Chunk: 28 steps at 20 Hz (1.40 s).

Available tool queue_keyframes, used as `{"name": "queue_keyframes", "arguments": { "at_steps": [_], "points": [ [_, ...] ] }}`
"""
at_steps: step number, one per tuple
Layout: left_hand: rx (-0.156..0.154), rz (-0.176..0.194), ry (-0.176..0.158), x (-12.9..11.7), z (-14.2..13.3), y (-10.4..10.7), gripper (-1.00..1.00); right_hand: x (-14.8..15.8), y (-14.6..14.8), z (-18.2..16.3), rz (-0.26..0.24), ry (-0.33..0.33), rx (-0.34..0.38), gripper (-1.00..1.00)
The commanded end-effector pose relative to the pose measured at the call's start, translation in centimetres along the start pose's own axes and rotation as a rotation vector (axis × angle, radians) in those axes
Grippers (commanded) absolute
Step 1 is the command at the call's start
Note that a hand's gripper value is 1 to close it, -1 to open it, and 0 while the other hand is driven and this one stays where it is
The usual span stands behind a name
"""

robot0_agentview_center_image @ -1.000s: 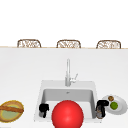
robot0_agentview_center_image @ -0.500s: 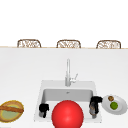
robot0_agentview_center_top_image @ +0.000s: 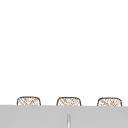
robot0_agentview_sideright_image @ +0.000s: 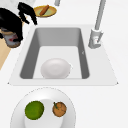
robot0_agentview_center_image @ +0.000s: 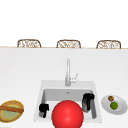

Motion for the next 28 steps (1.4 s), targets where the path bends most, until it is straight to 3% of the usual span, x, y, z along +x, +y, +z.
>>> {"name": "queue_keyframes", "arguments": {
  "at_steps": [1, 5, 7, 14, 17, 24, 28],
  "points": [
    [0.000, 0.000, 0.000, 0.0, 0.0, 0.0, 0.00, 2.4, -0.7, -1.5, -0.048, -0.046, -0.006, 1.00],
    [0.000, 0.000, 0.000, 0.0, 0.0, 0.0, 0.00, 4.6, -0.5, -4.1, -0.059, -0.056, -0.006, 1.00],
    [0.000, 0.000, 0.000, 0.0, 0.0, 0.0, 0.00, 4.8, 0.5, -5.6, -0.063, -0.091, 0.002, 1.00],
    [0.000, 0.000, 0.000, 0.0, 0.0, 0.0, 0.00, 7.2, 2.2, -13.0, -0.059, -0.131, -0.006, 1.00],
    [0.000, 0.000, 0.000, 0.0, 0.0, 0.0, 0.00, 7.2, 2.8, -16.1, -0.015, -0.131, 0.009, 1.00],
    [0.000, 0.000, 0.000, 0.0, 0.0, 0.0, 0.00, 6.5, 3.8, -23.6, -0.029, -0.131, 0.023, 1.00],
    [0.000, 0.000, 0.000, 0.0, 0.0, 0.0, 0.00, 5.3, 5.7, -26.2, -0.059, -0.138, 0.041, 1.00]
  ]
}}
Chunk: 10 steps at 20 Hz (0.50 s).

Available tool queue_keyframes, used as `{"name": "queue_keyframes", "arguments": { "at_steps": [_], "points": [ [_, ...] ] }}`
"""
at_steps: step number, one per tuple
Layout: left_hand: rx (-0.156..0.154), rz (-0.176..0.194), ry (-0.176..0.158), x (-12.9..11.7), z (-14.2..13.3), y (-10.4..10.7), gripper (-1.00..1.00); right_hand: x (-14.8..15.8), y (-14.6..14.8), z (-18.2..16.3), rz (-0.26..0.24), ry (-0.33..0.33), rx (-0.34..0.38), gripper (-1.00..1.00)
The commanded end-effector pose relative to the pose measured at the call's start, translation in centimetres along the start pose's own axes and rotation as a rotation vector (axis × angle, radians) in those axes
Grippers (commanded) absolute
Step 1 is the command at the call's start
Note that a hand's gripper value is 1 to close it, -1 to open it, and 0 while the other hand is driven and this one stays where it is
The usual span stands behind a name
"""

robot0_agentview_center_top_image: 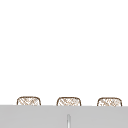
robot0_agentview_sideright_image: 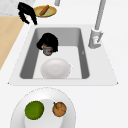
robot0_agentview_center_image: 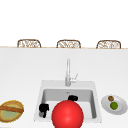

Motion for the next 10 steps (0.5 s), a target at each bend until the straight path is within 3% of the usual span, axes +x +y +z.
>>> {"name": "queue_keyframes", "arguments": {
  "at_steps": [1, 5, 7, 10],
  "points": [
    [0.000, 0.000, 0.000, 0.0, 0.0, 0.0, 0.00, -1.7, 2.0, -1.8, 0.007, -0.010, 0.041, 1.00],
    [0.000, 0.000, 0.000, 0.0, 0.0, 0.0, 0.00, -2.6, 3.5, -3.0, -0.006, 0.023, 0.058, 1.00],
    [0.000, 0.000, 0.000, 0.0, 0.0, 0.0, 0.00, -3.1, 4.4, -4.9, 0.015, 0.017, 0.019, 1.00],
    [0.000, 0.000, 0.000, 0.0, 0.0, 0.0, 0.00, -3.8, 5.2, -7.8, 0.033, 0.033, 0.026, 1.00]
  ]
}}
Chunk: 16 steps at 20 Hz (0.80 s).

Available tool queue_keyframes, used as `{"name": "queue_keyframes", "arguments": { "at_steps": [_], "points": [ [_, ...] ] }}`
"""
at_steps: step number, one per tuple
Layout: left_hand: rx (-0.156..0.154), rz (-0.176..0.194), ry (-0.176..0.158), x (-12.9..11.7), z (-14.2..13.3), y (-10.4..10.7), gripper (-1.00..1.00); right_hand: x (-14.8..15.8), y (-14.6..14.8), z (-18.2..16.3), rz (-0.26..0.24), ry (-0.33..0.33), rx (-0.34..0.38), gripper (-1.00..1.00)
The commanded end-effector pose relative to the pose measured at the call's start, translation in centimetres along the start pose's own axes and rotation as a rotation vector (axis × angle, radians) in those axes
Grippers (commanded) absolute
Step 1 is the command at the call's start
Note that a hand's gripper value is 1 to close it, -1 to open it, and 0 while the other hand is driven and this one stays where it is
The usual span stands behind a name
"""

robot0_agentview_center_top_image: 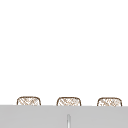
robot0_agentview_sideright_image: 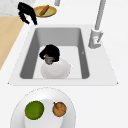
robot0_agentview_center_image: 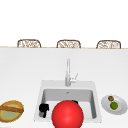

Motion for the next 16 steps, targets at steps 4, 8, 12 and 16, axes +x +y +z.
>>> {"name": "queue_keyframes", "arguments": {
  "at_steps": [4, 8, 12, 16],
  "points": [
    [0.000, 0.000, 0.000, 0.0, 0.0, 0.0, 0.00, -1.4, -0.1, -4.7, 0.007, -0.004, -0.021, 1.00],
    [0.000, 0.000, 0.000, 0.0, 0.0, 0.0, 0.00, -2.2, 0.7, -6.5, 0.030, 0.004, -0.061, 1.00],
    [0.000, 0.000, 0.000, 0.0, 0.0, 0.0, 0.00, -2.6, 2.5, -9.7, 0.075, 0.050, -0.029, 1.00],
    [0.000, 0.000, 0.000, 0.0, 0.0, 0.0, 0.00, -3.1, 2.7, -11.3, 0.064, 0.064, 0.018, 1.00]
  ]
}}
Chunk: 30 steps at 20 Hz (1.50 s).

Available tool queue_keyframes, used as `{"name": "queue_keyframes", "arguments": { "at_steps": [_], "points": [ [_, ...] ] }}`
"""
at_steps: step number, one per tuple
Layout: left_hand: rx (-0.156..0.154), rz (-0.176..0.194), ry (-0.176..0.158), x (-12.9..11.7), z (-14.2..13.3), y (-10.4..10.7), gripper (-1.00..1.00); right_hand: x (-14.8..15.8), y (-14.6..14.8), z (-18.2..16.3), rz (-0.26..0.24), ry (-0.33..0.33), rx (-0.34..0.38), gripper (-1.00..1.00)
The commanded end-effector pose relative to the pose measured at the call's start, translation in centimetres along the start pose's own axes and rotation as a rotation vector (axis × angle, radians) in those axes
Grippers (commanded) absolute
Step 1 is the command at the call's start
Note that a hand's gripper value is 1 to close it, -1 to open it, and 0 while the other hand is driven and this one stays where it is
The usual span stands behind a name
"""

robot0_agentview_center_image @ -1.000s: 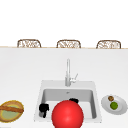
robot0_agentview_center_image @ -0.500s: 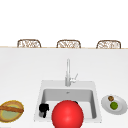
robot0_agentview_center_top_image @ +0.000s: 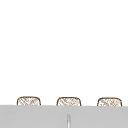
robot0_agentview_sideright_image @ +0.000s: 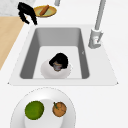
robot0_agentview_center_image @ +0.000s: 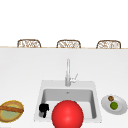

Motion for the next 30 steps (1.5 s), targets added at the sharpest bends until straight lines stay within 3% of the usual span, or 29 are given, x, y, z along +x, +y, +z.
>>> {"name": "queue_keyframes", "arguments": {
  "at_steps": [1, 4, 7, 8, 9, 11, 13, 21, 27, 30],
  "points": [
    [0.000, 0.000, 0.000, 0.0, 0.0, 0.0, 0.00, -0.6, 1.6, -2.3, 0.030, 0.025, 0.012, 1.00],
    [0.000, 0.000, 0.000, 0.0, 0.0, 0.0, 0.00, -0.6, 0.1, -2.7, -0.010, 0.036, 0.021, 1.00],
    [0.000, 0.000, 0.000, 0.0, 0.0, 0.0, 0.00, 0.0, -0.6, -1.3, -0.002, 0.007, 0.061, 1.00],
    [0.000, 0.000, 0.000, 0.0, 0.0, 0.0, 0.00, 0.2, -0.7, -1.0, -0.002, 0.016, 0.066, -1.00],
    [0.000, 0.000, 0.000, 0.0, 0.0, 0.0, 0.00, 0.3, -0.9, -0.4, 0.024, 0.027, 0.061, -1.00],
    [0.000, 0.000, 0.000, 0.0, 0.0, 0.0, 0.00, -0.3, -1.6, 0.7, 0.030, 0.036, 0.001, -1.00],
    [0.000, 0.000, 0.000, 0.0, 0.0, 0.0, 0.00, 0.1, -2.8, 1.3, 0.033, 0.038, -0.014, -1.00],
    [0.000, 0.000, 0.000, 0.0, 0.0, 0.0, 0.00, -0.7, -6.3, 4.4, 0.041, 0.014, 0.012, -1.00],
    [0.000, 0.000, 0.000, 0.0, 0.0, 0.0, 0.00, -3.1, -8.3, 4.9, 0.024, -0.032, 0.032, -1.00],
    [0.000, 0.000, 0.000, 0.0, 0.0, 0.0, 0.00, -2.4, -8.3, 4.3, 0.027, -0.017, 0.047, -1.00]
  ]
}}
